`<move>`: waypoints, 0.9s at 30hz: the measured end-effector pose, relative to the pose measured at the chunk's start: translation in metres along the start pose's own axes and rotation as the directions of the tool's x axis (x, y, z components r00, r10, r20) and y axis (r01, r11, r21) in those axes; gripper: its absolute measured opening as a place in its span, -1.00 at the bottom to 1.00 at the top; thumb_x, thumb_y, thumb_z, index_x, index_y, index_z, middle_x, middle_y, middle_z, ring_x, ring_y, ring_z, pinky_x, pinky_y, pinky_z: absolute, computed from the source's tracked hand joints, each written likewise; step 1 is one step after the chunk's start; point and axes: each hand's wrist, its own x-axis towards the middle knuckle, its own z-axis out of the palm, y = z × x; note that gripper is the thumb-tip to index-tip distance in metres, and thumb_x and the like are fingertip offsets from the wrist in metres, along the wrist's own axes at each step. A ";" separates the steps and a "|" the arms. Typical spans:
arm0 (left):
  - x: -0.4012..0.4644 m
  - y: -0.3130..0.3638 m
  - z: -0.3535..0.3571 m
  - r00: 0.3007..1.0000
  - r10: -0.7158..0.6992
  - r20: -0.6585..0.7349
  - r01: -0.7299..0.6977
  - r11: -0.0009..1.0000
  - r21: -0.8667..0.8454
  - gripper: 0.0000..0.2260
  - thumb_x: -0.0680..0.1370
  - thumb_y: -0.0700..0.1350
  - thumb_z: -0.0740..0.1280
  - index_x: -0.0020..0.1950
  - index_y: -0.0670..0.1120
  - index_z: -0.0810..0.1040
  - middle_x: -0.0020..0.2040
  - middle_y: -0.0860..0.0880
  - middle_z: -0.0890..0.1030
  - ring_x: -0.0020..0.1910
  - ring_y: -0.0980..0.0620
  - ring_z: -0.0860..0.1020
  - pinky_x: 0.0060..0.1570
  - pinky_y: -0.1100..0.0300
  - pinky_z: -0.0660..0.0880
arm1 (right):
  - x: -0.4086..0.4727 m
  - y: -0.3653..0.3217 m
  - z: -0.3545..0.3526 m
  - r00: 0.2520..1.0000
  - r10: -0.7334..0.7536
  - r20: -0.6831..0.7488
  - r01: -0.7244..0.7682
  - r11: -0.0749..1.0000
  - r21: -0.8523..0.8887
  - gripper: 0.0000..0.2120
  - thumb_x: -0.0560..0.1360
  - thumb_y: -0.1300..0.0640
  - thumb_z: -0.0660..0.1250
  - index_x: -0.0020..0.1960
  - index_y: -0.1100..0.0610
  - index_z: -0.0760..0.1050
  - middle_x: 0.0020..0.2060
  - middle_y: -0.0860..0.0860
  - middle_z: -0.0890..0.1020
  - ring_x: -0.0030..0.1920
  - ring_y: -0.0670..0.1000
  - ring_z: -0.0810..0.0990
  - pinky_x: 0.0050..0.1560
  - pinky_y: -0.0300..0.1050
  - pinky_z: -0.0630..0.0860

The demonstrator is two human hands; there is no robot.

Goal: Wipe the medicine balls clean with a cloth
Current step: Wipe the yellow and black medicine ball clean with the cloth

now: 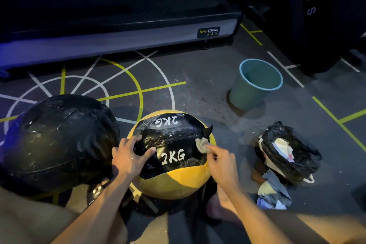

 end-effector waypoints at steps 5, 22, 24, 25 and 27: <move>-0.004 0.003 0.000 1.000 0.026 -0.013 -0.026 1.000 -0.007 -0.40 0.39 0.37 0.46 0.34 0.11 0.56 0.13 0.07 0.43 0.23 -0.16 0.44 0.07 0.14 0.23 | 0.033 -0.008 -0.027 0.941 0.302 -0.153 -0.214 0.880 0.424 -0.84 0.57 0.02 0.36 -0.12 0.01 0.69 -0.37 -0.07 0.63 -0.26 -0.02 0.58 -0.21 -0.07 0.56; -0.010 0.004 0.006 0.996 0.057 -0.068 -0.058 0.998 -0.022 -0.19 0.24 0.59 0.18 0.30 0.12 0.58 0.10 0.09 0.43 0.12 -0.10 0.43 0.05 0.15 0.22 | 0.049 -0.031 0.030 0.968 0.146 -0.206 -0.110 0.978 0.180 -0.85 0.59 0.27 0.29 -0.11 0.16 0.58 -0.15 0.04 0.61 -0.10 0.09 0.57 -0.12 -0.16 0.31; -0.011 0.004 0.007 0.996 0.046 -0.076 -0.048 0.999 -0.013 -0.19 0.25 0.58 0.17 0.30 0.10 0.58 0.12 0.05 0.47 0.12 -0.13 0.43 0.04 0.15 0.21 | 0.043 -0.040 0.035 0.959 0.174 -0.223 -0.128 0.970 0.208 -0.84 0.59 0.27 0.29 -0.15 0.15 0.55 -0.17 0.07 0.61 -0.12 0.10 0.55 -0.12 -0.13 0.32; -0.011 0.003 0.007 0.996 0.040 -0.079 -0.041 0.999 -0.013 -0.19 0.26 0.57 0.16 0.30 0.09 0.58 0.12 0.03 0.48 0.12 -0.14 0.43 0.04 0.14 0.21 | 0.038 -0.045 0.039 0.967 0.144 -0.211 -0.101 0.974 0.201 -0.85 0.59 0.28 0.29 -0.14 0.14 0.56 -0.17 0.06 0.60 -0.14 0.07 0.52 -0.12 -0.13 0.31; -0.011 -0.001 0.009 0.997 0.027 -0.077 -0.028 1.000 -0.013 -0.20 0.25 0.56 0.18 0.29 0.09 0.59 0.12 0.03 0.48 0.13 -0.16 0.43 0.03 0.12 0.22 | 0.024 -0.048 0.039 0.986 0.008 -0.168 0.019 0.987 0.158 -0.89 0.59 0.27 0.32 -0.01 0.15 0.63 -0.11 0.02 0.61 -0.14 -0.03 0.49 -0.11 -0.23 0.30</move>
